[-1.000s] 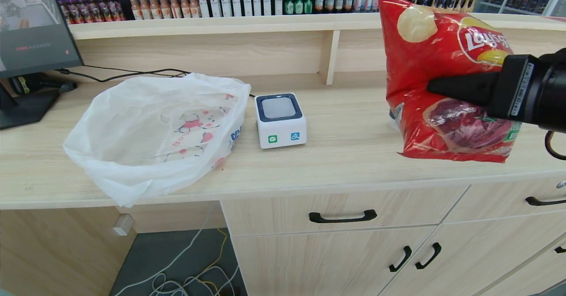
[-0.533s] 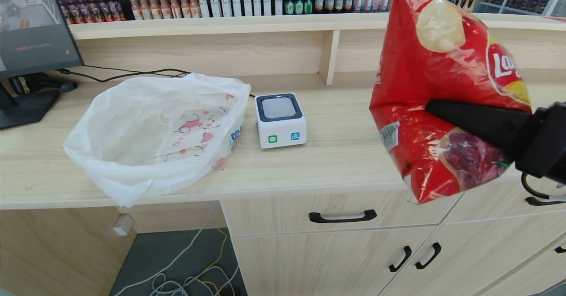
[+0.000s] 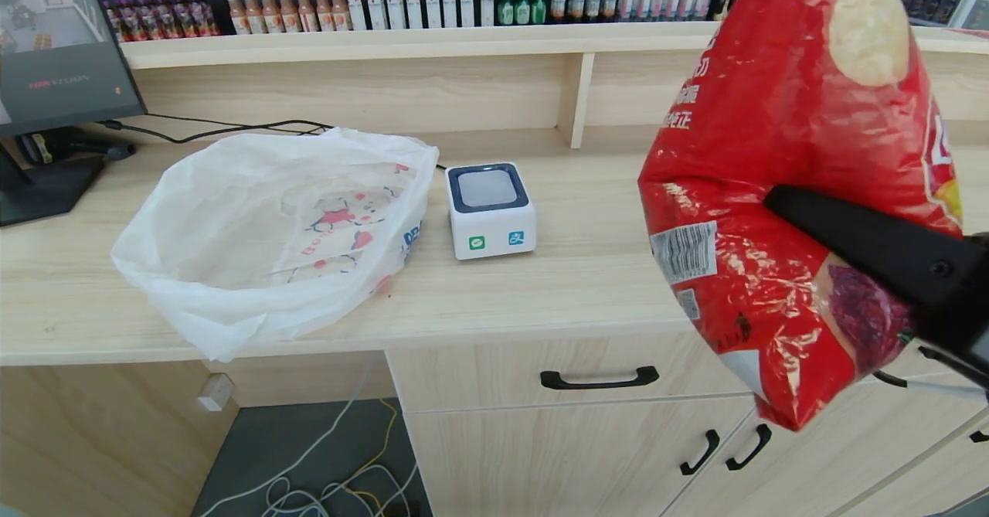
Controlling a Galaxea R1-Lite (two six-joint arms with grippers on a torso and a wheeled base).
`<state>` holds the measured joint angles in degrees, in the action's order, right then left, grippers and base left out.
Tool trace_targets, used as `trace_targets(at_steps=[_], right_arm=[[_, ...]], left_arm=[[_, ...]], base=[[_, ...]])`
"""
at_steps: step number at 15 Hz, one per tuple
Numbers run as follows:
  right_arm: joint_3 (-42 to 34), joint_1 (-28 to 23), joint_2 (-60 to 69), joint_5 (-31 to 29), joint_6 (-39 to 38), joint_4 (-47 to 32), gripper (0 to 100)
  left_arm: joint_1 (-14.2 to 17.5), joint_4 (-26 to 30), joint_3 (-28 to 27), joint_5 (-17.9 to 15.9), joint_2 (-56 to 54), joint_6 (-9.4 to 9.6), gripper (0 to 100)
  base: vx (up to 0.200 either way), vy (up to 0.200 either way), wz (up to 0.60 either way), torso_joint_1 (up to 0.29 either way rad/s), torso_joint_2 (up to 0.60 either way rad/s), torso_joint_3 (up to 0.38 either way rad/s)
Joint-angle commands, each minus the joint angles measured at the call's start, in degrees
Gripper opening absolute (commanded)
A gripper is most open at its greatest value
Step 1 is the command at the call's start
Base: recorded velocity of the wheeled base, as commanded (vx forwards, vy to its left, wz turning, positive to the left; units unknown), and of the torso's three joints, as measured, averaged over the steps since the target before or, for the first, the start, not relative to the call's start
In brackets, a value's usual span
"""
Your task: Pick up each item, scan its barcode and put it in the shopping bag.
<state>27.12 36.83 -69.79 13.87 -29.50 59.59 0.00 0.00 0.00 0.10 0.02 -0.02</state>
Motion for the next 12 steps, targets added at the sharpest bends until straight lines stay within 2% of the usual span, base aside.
trace_targets(at_steps=[1, 4, 6, 9, 12], right_arm=[[-3.5, 0.9, -2.8, 2.0, -2.7, 3.3, 0], [-8.4, 8.4, -3.5, 3.4, -11.1, 12.3, 0], [-10.2, 11.0, -5.3, 3.4, -15.2, 17.9, 0], [-12.5, 12.0, -10.5, 3.4, -19.5, 27.2, 0], [-11.8, 12.0, -12.7, 3.4, -24.1, 30.4, 0]], left_arm=[[0.0, 0.0, 0.0, 0.0, 0.0, -0.06, 100], [0.0, 0.0, 0.0, 0.0, 0.0, -0.06, 100], [0.0, 0.0, 0.0, 0.0, 0.0, 0.02, 100], [0.0, 0.0, 0.0, 0.0, 0.0, -0.06, 100], [-0.1, 0.0, 0.0, 0.0, 0.0, -0.06, 100]], base=[[0.000, 0.000, 0.00, 0.000, 0.00, 0.000], [0.000, 0.000, 0.00, 0.000, 0.00, 0.000], [0.000, 0.000, 0.00, 0.000, 0.00, 0.000], [0.000, 0.000, 0.00, 0.000, 0.00, 0.000], [0.000, 0.000, 0.00, 0.000, 0.00, 0.000]])
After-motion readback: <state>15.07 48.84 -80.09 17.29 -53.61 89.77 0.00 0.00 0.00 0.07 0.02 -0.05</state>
